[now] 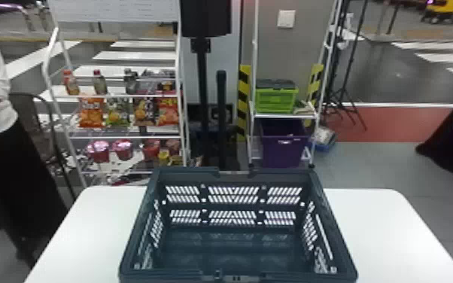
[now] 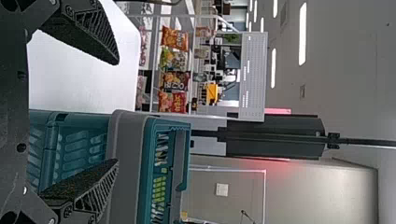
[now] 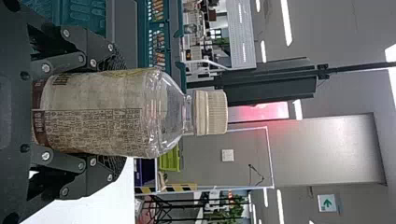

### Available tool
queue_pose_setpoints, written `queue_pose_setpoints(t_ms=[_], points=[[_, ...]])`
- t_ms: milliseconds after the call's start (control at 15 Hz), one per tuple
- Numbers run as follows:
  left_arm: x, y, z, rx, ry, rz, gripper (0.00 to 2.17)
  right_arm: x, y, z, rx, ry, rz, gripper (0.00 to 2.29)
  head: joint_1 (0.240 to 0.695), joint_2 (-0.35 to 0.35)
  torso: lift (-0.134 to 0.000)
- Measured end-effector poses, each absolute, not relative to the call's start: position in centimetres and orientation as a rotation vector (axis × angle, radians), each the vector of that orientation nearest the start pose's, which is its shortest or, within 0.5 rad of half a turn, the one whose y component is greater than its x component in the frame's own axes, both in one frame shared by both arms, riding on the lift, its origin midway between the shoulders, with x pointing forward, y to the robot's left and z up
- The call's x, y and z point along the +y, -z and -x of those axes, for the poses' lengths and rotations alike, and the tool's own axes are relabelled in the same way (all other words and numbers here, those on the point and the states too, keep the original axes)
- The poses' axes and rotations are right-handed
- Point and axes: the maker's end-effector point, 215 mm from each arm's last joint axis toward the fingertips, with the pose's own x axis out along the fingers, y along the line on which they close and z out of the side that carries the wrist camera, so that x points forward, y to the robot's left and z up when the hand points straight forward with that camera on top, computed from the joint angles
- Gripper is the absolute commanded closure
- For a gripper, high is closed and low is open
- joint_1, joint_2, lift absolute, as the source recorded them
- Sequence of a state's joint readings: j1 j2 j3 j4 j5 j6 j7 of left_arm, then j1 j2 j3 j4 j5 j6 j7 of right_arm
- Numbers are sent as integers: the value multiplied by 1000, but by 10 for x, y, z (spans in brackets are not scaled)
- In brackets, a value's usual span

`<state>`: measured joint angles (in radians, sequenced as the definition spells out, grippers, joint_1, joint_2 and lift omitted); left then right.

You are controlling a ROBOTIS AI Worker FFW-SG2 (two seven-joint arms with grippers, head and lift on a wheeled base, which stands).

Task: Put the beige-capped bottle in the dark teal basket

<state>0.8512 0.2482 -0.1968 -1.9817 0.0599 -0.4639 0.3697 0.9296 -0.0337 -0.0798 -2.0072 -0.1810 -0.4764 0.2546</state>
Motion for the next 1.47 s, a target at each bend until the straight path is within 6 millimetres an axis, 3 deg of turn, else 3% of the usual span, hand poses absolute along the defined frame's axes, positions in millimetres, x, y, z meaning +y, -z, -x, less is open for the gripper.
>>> queue_pose_setpoints(t_ms=[667,800,1067,1467], points=[[222,379,-303,20,-80,39,140,-236,366,-288,-1,-150,-75,2253,499,0,0],[222,381,-302,22,-80,38,140,-235,358,-291,-14,-152,-73,2253,499,0,0],[222,381,-303,21,-80,38,140,-226,327,-317,-28,-174,-83,2253,499,0,0],[226,383,-300,18,-94,38,140,-184,294,-375,37,-238,-106,2253,499,0,0]])
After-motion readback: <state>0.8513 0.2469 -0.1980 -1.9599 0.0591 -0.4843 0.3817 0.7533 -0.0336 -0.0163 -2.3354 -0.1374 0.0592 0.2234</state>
